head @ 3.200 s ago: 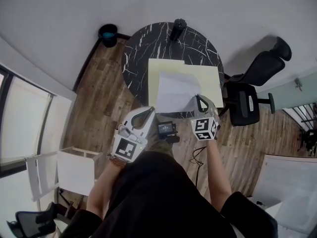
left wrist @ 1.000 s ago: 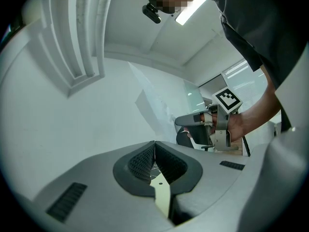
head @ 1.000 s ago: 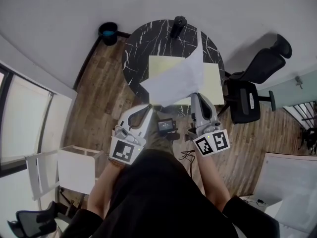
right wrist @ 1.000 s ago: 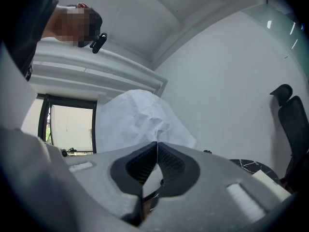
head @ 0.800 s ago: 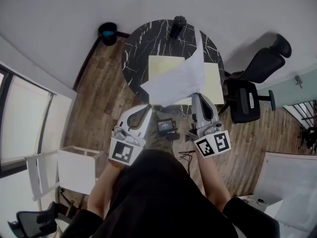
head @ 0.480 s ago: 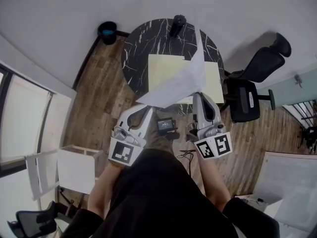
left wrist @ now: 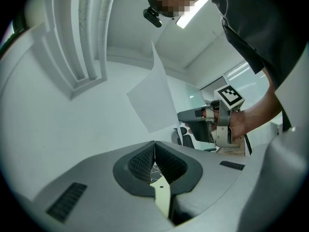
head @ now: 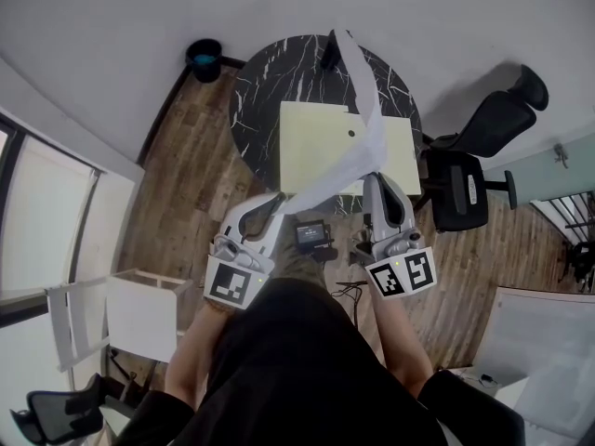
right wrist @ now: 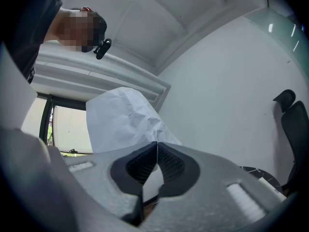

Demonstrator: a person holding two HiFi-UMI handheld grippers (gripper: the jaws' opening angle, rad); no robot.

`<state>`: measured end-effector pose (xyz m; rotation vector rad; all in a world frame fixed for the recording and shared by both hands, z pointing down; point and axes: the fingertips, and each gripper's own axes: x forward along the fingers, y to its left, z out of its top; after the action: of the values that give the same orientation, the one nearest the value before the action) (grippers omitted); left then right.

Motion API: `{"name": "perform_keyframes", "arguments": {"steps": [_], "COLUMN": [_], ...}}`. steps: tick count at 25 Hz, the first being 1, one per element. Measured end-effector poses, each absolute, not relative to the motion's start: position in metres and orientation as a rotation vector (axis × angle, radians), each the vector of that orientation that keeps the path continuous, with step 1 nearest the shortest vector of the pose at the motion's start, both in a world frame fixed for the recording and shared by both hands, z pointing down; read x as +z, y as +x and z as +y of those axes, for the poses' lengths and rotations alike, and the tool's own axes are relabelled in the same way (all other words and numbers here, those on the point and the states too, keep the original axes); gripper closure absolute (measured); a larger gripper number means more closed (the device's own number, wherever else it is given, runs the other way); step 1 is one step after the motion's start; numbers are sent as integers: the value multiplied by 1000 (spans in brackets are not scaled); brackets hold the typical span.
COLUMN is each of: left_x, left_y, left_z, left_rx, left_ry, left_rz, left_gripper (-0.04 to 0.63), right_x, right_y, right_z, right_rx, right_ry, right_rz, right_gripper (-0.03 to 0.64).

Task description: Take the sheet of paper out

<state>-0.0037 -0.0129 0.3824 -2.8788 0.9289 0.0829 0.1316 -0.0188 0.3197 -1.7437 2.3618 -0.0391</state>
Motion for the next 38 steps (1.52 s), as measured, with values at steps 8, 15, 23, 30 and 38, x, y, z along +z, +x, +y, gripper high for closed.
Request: {"name": "perform_keyframes", "arguments": {"steps": [8, 15, 23, 30, 38], "left_x": [386, 392, 392, 393, 396], "left_y": [-2, -1, 0, -3, -4], "left_z": [-16, -17, -19, -16, -14], "left_rx": [78, 75, 76, 59, 68], "left_ry": [-2922, -2955, -2950, -2930, -2958], "left_rz": [976, 988, 978, 954, 980], "left_gripper": [594, 594, 594, 594, 594], "right_x": [321, 326, 328, 330, 333], "right_y": [135, 139, 145, 145, 148], "right_z": [-22, -23, -24, -22, -22], "right_rx": [-29, -39, -26, -17, -8], "right_ry": [-1751, -1770, -1791, -1809, -1821], "right_rz": [2381, 2369, 2360, 2359, 2359], "right_gripper": [615, 615, 615, 615, 615]}}
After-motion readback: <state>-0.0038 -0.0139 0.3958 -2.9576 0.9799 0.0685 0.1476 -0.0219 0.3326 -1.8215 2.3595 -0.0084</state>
